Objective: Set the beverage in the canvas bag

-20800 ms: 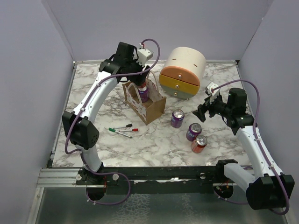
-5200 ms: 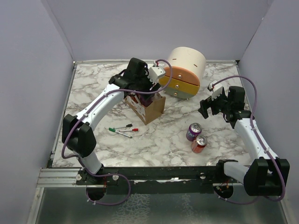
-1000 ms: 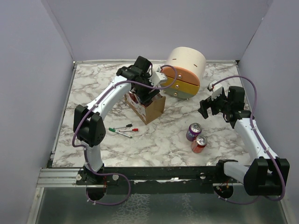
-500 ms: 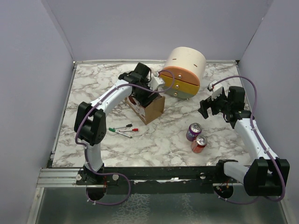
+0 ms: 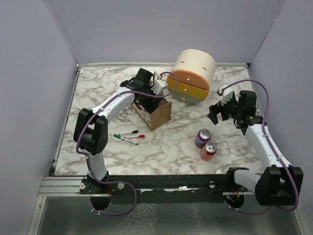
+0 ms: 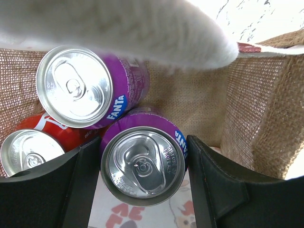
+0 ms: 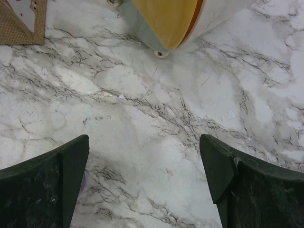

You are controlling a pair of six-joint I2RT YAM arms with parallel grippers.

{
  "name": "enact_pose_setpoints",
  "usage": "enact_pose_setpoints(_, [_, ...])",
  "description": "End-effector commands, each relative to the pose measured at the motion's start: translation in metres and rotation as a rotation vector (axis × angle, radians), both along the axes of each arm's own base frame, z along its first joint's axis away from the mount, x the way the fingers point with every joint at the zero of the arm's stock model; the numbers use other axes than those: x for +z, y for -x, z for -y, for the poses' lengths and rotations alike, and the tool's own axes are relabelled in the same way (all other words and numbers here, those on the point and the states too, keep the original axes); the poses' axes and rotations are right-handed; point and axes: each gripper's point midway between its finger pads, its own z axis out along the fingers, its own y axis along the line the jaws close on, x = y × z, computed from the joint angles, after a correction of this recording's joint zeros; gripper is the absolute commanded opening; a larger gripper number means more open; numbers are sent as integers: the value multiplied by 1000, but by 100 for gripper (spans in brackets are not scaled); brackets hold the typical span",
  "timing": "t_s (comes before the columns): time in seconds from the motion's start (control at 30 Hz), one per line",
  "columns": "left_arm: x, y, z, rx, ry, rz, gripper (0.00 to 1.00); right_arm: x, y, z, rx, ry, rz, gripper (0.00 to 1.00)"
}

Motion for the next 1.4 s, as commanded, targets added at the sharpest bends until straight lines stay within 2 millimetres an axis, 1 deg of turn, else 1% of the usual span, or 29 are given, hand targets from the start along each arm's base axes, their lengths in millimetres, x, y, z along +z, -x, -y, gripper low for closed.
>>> enact_pose_setpoints(0.0, [37,-21,-3,62,56,151,1,2,3,-2,19,-3,7,100])
enact_pose_setpoints(0.23, [27,-20,-5,76,58,145,7,2,3,-1,18,-2,7,100])
enact_pose_setpoints(0.43, [16,-16,-7,79,42,115,19,1,3,-1,18,-3,5,100])
enact_pose_setpoints(0.63, [18,-16,-10,87,33,127,36,2,3,-2,19,-3,5,100])
enact_pose_setpoints(0.97, [16,-10,-13,116,28,88,59,2,3,-2,18,-4,7,100])
enact_pose_setpoints(1.17, [18,-11,-18,128,7,95,67,1,3,-2,19,-6,2,100])
enact_pose_setpoints(1.37, [23,-8,-17,132,17,89,75,1,4,-2,19,-5,3,100])
